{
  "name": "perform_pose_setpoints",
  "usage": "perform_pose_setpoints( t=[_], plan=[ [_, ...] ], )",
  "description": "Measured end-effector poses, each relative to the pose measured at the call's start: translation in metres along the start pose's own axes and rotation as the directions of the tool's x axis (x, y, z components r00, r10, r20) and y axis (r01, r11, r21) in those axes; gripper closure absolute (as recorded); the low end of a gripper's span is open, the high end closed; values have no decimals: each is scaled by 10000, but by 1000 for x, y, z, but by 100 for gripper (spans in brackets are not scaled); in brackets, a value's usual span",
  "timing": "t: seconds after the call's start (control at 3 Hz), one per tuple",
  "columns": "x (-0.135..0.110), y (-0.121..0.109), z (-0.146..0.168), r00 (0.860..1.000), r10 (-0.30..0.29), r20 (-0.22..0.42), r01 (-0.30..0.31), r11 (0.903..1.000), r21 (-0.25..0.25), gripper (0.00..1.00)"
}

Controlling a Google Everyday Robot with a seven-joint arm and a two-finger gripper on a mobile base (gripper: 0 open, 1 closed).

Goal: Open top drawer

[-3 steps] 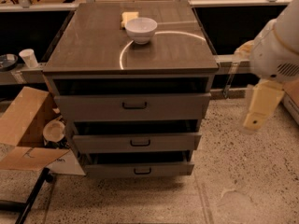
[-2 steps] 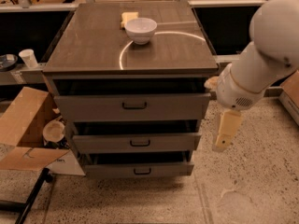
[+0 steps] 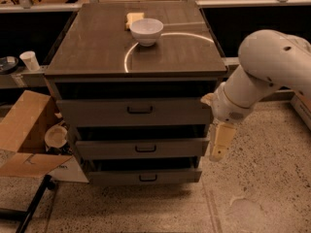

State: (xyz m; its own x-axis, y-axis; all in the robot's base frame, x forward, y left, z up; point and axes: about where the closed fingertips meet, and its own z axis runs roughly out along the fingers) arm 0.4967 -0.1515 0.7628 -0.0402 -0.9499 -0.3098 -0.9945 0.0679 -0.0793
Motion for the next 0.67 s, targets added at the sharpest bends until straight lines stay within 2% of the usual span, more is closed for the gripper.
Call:
perform_pose_setpoints(
  t=[0.33, 0.67],
  plan=[
    [-16, -33, 8, 9954, -828, -473, 843, 9960, 298, 0],
    [-21, -78, 32, 9862, -1589, -476, 1605, 9865, 316, 0]
  ],
)
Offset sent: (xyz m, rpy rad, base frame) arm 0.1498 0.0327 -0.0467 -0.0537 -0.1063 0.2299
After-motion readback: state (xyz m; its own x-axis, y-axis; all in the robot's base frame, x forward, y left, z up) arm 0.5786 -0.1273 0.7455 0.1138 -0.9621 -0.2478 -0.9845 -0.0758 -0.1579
